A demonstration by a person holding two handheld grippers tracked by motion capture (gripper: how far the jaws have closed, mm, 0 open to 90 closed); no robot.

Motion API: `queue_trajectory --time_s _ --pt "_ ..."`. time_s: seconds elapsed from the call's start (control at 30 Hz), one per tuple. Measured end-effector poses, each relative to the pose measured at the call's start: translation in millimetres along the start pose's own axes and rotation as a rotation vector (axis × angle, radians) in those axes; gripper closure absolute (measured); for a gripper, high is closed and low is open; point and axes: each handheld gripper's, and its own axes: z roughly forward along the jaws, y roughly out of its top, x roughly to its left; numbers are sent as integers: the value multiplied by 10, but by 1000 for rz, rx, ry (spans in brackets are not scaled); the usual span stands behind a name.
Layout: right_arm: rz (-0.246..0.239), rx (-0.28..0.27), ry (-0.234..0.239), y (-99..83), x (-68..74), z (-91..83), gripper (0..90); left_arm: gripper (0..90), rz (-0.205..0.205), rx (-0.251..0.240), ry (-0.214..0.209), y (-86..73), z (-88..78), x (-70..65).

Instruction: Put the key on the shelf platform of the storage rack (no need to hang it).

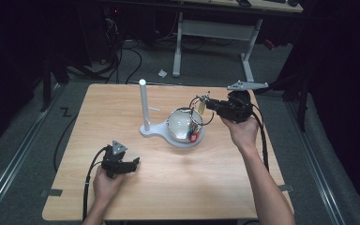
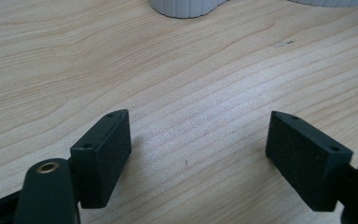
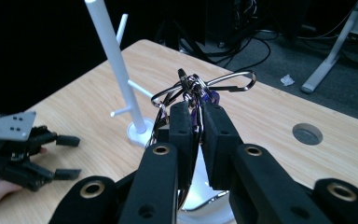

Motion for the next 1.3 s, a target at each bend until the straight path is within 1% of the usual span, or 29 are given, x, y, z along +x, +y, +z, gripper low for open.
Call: queue_trajectory --time_s 0.1,0.13,0.17,0.27,0.33,0.37,0.4,0.5,0.57,0.6,0.73,0.83,0.97,1.0,1.07,1.3 --pt "10 5 1 20 -4 54 835 225 2 0 -1 0 0 1" --pt "6 10 -1 30 -4 74 835 225 5 1 -2 1 0 3" --pt "5 13 -1 40 -2 92 835 225 -7 0 2 -2 -1 -5" --pt "10 13 -5 70 -9 148 835 225 -8 0 3 -2 -1 -5" --pt "12 12 -5 74 -15 163 835 225 -5 0 2 -2 -1 -3" --pt "20 13 -4 77 -24 197 835 225 -4 0 1 -1 0 -2" --pt "20 13 -4 77 -24 197 835 225 -4 0 1 -1 0 -2" --pt "20 22 -9 84 -27 274 835 225 -2 -1 3 -1 0 -1" --pt "21 22 -9 83 -31 286 836 225 -2 -1 3 0 0 -1" --pt "31 20 -11 78 -42 318 835 225 -2 -1 3 -1 0 -1" --pt "39 19 -8 63 -49 362 835 225 -2 -1 2 -1 0 -1" --pt "35 34 -14 32 -49 420 835 225 6 -4 -1 0 2 4" --pt "45 32 -10 -15 -62 450 835 225 6 -4 -1 0 2 4" --pt "51 34 -8 -35 -67 464 835 225 20 -5 -6 4 3 13" --pt "57 48 -6 -97 -75 519 835 225 13 -5 -3 2 3 8" --pt "63 56 -6 -204 -73 600 835 225 12 -4 -3 2 3 8"
